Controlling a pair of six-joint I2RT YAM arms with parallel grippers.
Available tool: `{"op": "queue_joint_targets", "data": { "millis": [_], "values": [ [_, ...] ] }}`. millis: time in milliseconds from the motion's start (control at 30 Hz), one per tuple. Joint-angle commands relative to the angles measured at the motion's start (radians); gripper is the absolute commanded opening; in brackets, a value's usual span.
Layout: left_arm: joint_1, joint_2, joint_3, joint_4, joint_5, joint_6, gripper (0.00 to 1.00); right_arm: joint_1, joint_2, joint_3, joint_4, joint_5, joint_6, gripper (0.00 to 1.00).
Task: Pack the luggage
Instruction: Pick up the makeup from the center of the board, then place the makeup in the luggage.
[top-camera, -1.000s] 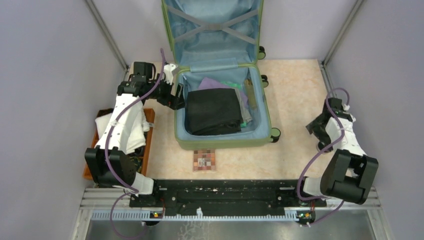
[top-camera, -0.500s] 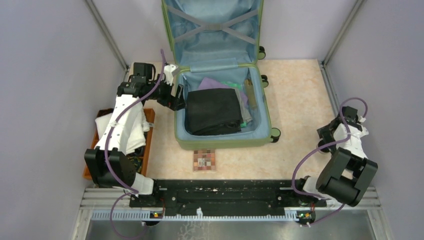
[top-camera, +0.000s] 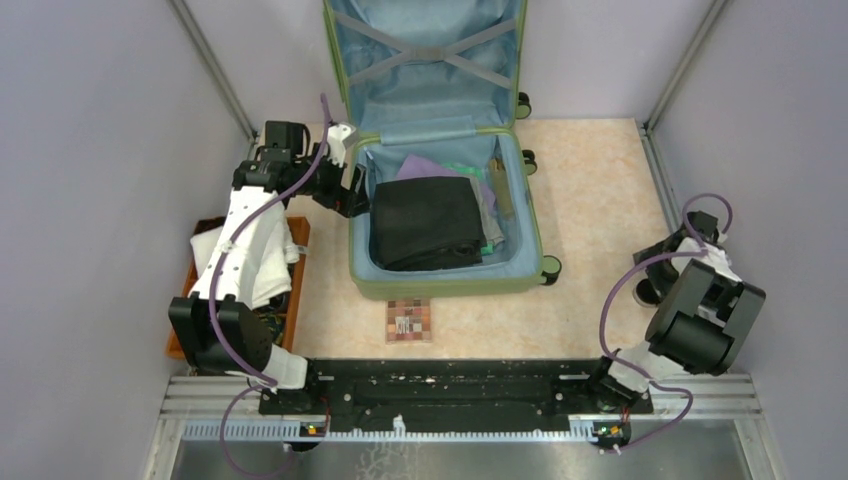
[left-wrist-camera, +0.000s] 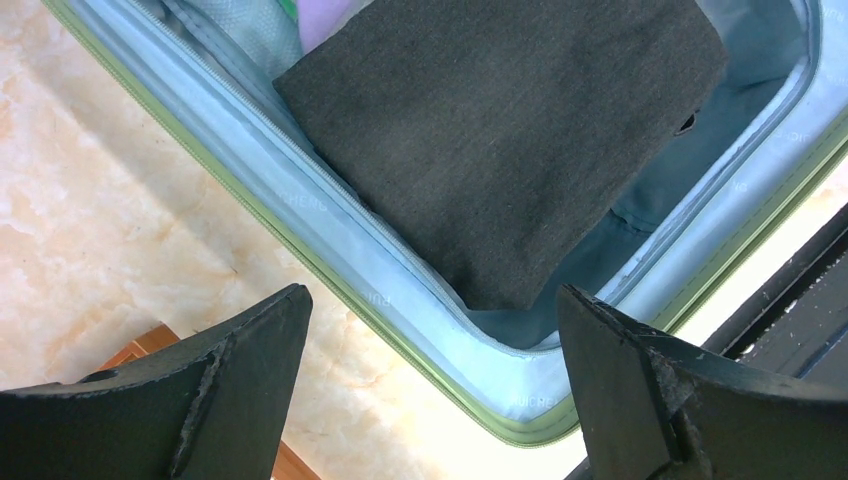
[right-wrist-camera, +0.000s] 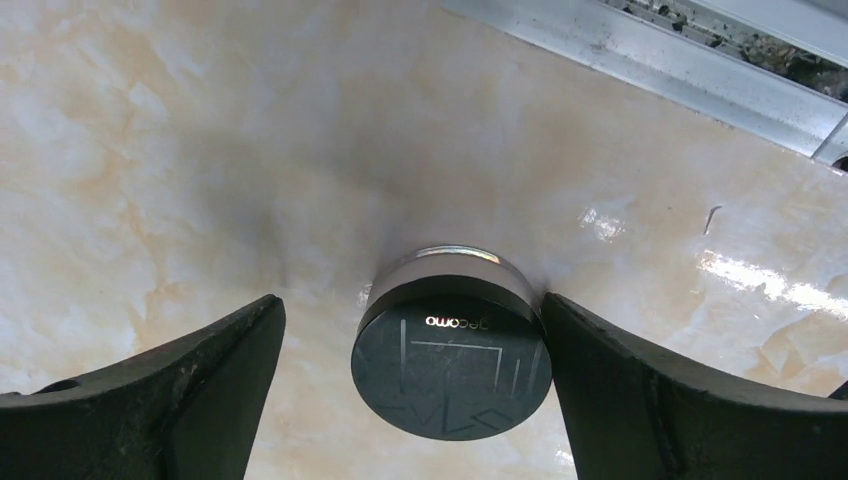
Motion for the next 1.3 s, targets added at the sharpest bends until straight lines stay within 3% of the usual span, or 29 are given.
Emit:
{"op": "queue_joint_targets", "data": {
  "millis": [0, 100, 233, 333, 567, 833, 1100, 1267],
  "values": [
    [0.006, 0.01, 0.042, 0.004, 0.009, 0.008, 0.98, -0.008, 0.047, 0.024, 0.072, -0.01, -0.011, 0.95],
    [0.005, 0.015, 0.044, 0.006, 0.004, 0.008, 0.99, -0.008, 0.063, 0.028, 0.084, -0.02, -0.021, 0.83],
    [0.006, 0.014, 0.047, 0.009, 0.001, 0.006, 0.98, -0.005, 0.046, 0.016, 0.104, -0.064, -0.02, 0.57],
    [0.006, 0.015, 0.051, 0.01, 0.004, 0.002, 0.98, 0.018, 0.019, 0.012, 0.108, -0.09, -0.024, 0.43],
    [0.005, 0.011, 0.047, 0.014, 0.014, -0.007, 0.98, 0.192, -0.053, 0.098, 0.049, -0.109, -0.04, 0.24],
    [0.006, -0.004, 0.021, 0.018, 0.007, -0.004, 0.98, 0.52, -0.091, 0.441, -0.102, -0.1, -0.08, 0.23],
    [0.01, -0.023, 0.006, 0.02, -0.006, -0.005, 0.98, 0.932, 0.167, 0.87, -0.297, -0.001, -0.156, 0.23],
    [0.014, -0.032, -0.008, 0.018, -0.008, -0.001, 0.98, 1.028, 0.258, 0.88, -0.323, 0.048, -0.163, 0.23]
  ]
}}
